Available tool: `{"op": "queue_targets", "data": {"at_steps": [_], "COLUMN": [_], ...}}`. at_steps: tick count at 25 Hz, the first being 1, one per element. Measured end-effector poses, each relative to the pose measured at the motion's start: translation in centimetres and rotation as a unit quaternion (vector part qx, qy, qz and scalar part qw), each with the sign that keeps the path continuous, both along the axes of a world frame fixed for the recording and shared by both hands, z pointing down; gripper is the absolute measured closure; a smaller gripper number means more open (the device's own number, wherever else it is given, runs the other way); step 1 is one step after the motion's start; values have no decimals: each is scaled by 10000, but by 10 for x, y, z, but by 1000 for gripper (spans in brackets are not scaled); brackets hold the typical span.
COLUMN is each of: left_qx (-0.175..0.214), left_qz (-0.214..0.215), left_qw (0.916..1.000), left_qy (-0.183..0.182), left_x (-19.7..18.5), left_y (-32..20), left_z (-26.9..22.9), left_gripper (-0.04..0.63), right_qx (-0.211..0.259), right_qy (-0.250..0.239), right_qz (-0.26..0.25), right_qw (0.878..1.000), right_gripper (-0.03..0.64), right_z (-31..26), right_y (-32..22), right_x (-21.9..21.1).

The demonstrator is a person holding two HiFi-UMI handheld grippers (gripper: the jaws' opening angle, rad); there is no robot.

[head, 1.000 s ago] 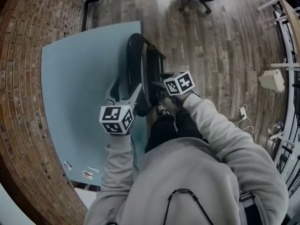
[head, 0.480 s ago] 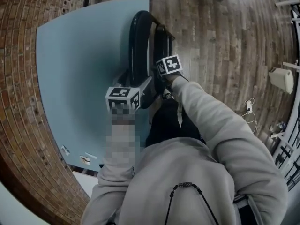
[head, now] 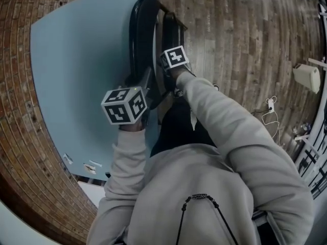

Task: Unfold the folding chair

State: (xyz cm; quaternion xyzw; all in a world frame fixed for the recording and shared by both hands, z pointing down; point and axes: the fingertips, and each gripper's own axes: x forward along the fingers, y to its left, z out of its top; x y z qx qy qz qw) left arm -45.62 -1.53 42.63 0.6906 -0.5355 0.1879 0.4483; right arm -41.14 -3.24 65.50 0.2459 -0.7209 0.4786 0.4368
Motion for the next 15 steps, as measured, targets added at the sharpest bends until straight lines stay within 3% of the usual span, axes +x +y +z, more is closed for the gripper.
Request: {"op": "queue_targets", "data": {"at_steps": [6,15], "left_qx": [-8,85], "left_qz": [-201,-194], "left_qw": [9998,9998], "left_qy": [26,-43], "left_x": [5,46], "left_y": [4,-1], "left_z": [0,-1], "left_gripper": [511,518], "right_qx": [-77,-490], "right_qy": [187,-441], "right_qz": [-117,299], "right_qw": [9997,9974], "right_gripper": [440,471], "right_z": [-1,-3], "right_y": [2,-4], "right_x": [35,121]}}
